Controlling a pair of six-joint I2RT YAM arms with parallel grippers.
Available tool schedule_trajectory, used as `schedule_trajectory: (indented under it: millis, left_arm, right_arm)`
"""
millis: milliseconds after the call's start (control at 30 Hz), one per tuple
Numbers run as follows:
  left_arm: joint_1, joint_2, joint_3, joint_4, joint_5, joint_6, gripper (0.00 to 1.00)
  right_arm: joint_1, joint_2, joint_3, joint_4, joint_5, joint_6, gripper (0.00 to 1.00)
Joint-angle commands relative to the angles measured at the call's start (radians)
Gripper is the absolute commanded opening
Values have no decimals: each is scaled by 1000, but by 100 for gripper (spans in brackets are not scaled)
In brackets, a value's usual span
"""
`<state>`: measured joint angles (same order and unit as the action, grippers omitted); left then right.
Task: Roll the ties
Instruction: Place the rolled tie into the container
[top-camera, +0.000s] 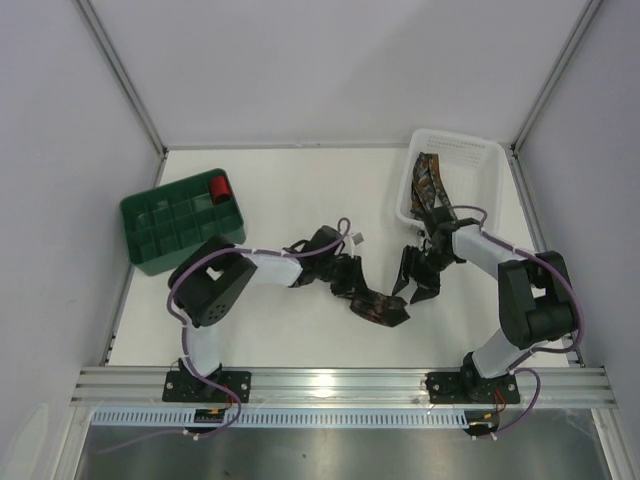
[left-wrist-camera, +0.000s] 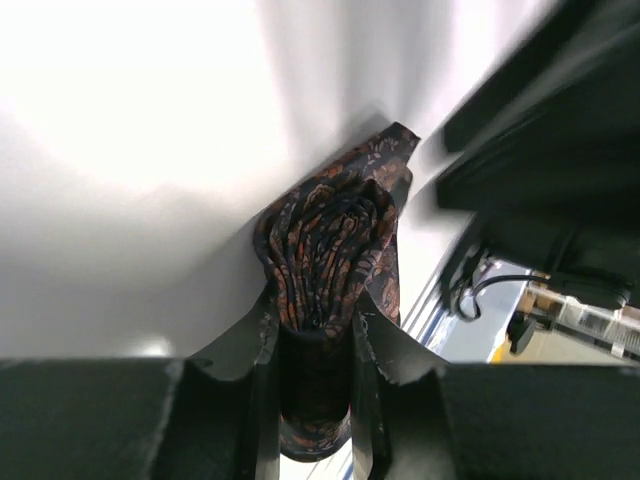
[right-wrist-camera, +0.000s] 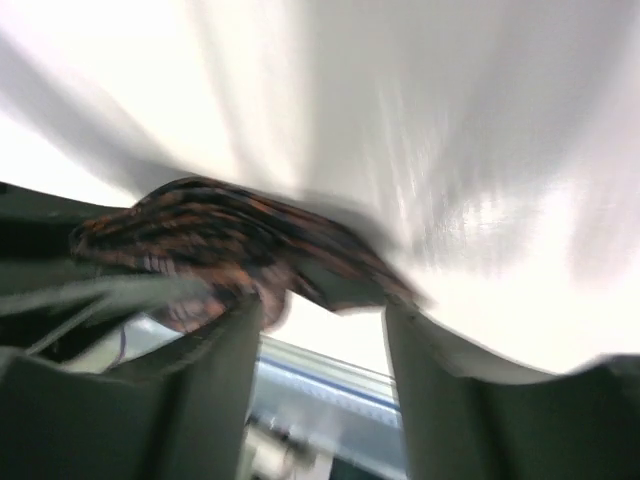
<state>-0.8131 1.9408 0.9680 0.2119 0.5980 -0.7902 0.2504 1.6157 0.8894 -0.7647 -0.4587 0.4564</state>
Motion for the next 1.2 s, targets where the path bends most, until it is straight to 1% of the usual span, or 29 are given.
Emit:
schedule_trajectory:
  millis: [0, 33, 67, 100, 167, 200, 267, 300, 333, 367, 400, 467, 500, 533, 667, 700, 767, 800, 1000, 1167]
  left_arm:
    - [133, -109, -16, -392, -38, 153, 0]
    - [156, -126, 21, -438, -38, 169, 0]
    - [178, -138, 46, -492, -37, 187, 0]
    - [222, -164, 99, -582, -37, 221, 0]
    - [267, -193, 145, -660, -44, 244, 0]
    - [319, -222, 178, -699, -38, 249, 0]
    - [373, -243, 219, -744, -30, 252, 0]
    - [424, -244, 272, -778, -32, 267, 0]
    - [451, -247, 299, -831, -36, 272, 0]
    - [477, -247, 325, -856, -35, 276, 0]
    - [530, -247, 377, -882, -35, 290, 1]
    - [580, -229, 437, -972, -38, 312, 0]
    - [629, -220, 502, -1002, -41, 337, 0]
    - [652, -200, 532, -1031, -41, 345, 1]
    - [777, -145, 641, -1066, 17, 347, 0]
    - [790, -126, 697, -1080, 26, 350, 0]
    - [810, -88, 739, -1085, 25, 350, 0]
    - [839, -79, 770, -1088, 28, 347, 0]
    - [907, -39, 844, -1160, -20, 348, 0]
    - [945, -55, 839, -1175, -53, 358, 0]
  right_arm:
    - [-11, -106, 169, -77, 178, -42, 61]
    - [-11, -115, 230, -97, 170, -47, 62]
    - [-11, -125, 255, -128, 158, -50, 62]
    - [-11, -126, 273, -139, 149, -51, 62]
    - [-11, -137, 310, -151, 118, -50, 62]
    - [-10, -139, 313, -151, 109, -45, 62]
    - [-4, -145, 303, -133, 97, -44, 62]
    - [-2, -143, 298, -130, 94, -44, 62]
    - [0, -140, 292, -125, 89, -44, 62]
    - [0, -137, 278, -114, 71, -44, 62]
    - [4, -131, 272, -108, 62, -42, 62]
    - [9, -123, 266, -93, 40, -44, 61]
    - [15, -116, 266, -91, 34, -45, 62]
    - [16, -112, 266, -82, 29, -48, 61]
    - [21, -96, 272, -68, 11, -55, 61]
    - [23, -91, 276, -67, 9, -61, 61]
    - [21, -73, 284, -71, 8, -77, 61]
    - [20, -68, 287, -73, 8, -81, 61]
    - [18, -42, 299, -74, -8, -91, 61]
    - [20, -33, 298, -68, -18, -93, 61]
